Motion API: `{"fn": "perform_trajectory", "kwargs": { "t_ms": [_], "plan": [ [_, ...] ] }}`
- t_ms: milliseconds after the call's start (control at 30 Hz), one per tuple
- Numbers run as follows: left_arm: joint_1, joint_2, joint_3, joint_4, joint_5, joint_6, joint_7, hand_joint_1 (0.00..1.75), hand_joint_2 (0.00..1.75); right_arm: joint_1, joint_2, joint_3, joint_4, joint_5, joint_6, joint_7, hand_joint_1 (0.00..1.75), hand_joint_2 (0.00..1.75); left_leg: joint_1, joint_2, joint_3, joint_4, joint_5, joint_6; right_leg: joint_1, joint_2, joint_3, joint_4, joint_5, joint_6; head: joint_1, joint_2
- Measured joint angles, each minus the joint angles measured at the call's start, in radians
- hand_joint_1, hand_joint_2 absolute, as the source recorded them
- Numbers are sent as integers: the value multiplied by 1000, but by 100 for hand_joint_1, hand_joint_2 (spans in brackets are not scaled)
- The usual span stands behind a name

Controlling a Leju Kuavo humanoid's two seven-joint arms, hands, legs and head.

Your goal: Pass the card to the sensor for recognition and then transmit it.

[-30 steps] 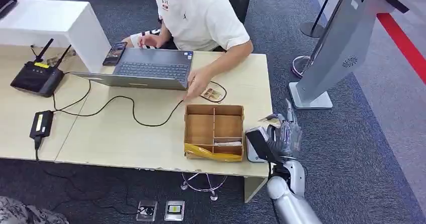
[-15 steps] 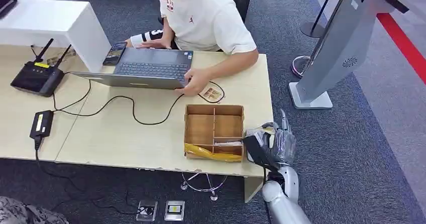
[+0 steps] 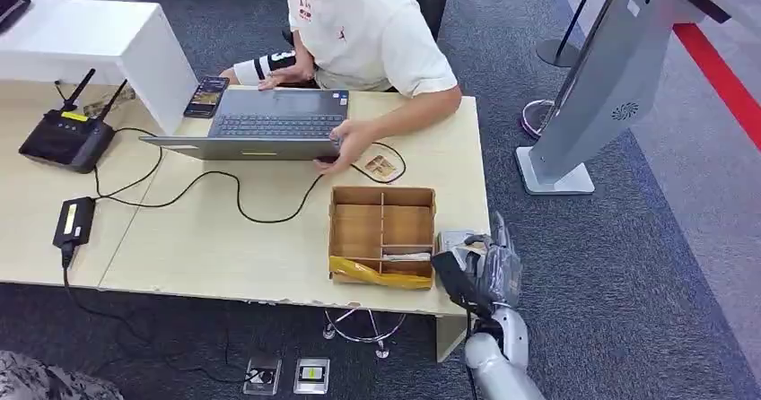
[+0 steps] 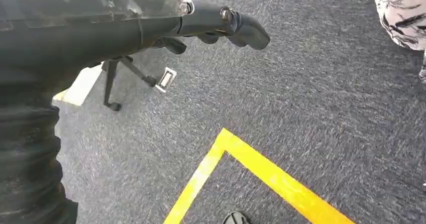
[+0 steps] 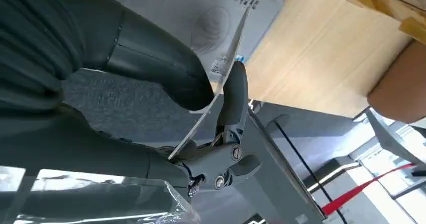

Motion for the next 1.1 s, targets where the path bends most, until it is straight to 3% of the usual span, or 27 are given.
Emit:
{"fn": "perform_trajectory", "kwargs": {
  "t_ms": [567,1100],
  "plan": [
    [-14,-12,166,1,-86,0,-30,0,175,1,6,-31,60,32,0,-4,175,175,0,1,3,0,0,0,0,2,2,0,0,0,0,0],
    [-25,-13,248,8,-114,-3,-65,0,175,-5,5,-77,69,36,0,-12,175,175,0,2,3,0,0,0,0,2,3,0,1,0,0,0]
  ]
}}
